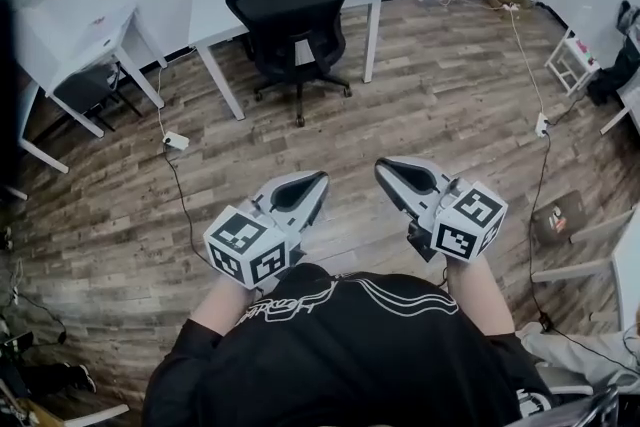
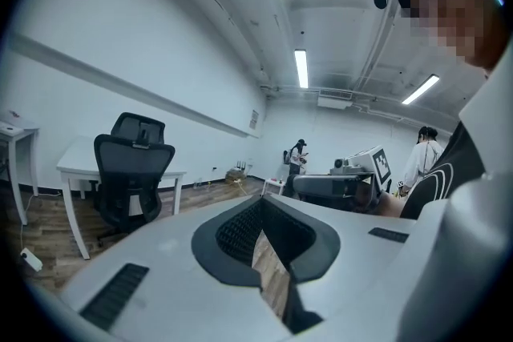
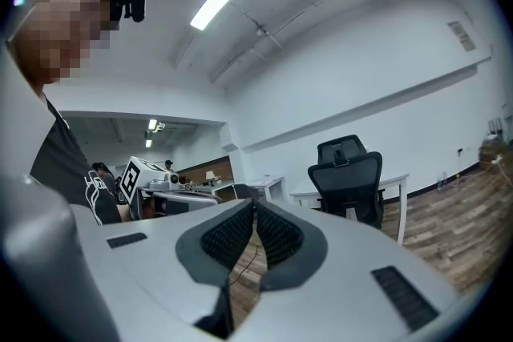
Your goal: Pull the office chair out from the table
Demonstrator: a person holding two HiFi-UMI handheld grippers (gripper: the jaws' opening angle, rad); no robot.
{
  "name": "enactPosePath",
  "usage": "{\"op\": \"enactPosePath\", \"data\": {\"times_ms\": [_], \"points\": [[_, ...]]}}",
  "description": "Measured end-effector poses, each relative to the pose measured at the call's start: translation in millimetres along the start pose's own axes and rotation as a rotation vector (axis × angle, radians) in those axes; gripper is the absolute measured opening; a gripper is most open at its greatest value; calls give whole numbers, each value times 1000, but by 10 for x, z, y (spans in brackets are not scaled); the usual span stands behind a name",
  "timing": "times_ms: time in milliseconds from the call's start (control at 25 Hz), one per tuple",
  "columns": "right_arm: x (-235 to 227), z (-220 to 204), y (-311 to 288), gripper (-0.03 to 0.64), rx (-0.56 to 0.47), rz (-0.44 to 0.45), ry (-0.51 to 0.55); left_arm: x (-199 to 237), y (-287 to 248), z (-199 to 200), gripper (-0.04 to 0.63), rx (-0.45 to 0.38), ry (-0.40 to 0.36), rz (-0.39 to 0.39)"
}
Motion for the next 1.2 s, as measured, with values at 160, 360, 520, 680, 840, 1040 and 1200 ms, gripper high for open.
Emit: {"op": "enactPosePath", "data": {"times_ms": [160,360,520,680,840,1040,1200], "points": [[-254,7,-132,37,4,-16,12,281,-151,52,8,-1,8,15],[-748,-23,-436,38,19,-49,-6,804,-538,114,8,0,27,-11],[-1307,-13,-734,38,57,-83,-23,1324,-1021,198,8,24,60,-49],[-1998,90,-1207,38,80,-106,-60,2023,-1519,444,8,17,96,-46],[-2630,217,-1835,38,119,-102,-59,2772,-1874,688,8,37,74,-29],[-3220,464,-2451,38,134,-105,-15,3541,-2117,920,8,53,28,42],[-3431,501,-2685,38,145,-111,-1,3887,-2167,1083,8,51,-15,95]]}}
Point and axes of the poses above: the fingertips, and each gripper's own axes: y backward along the fingers, x to its left, z out of its top, the point moved 4 cm from there along y, backward along the fingers, and after that the axes turned 3 degrees about y, right-handed, at the moved point
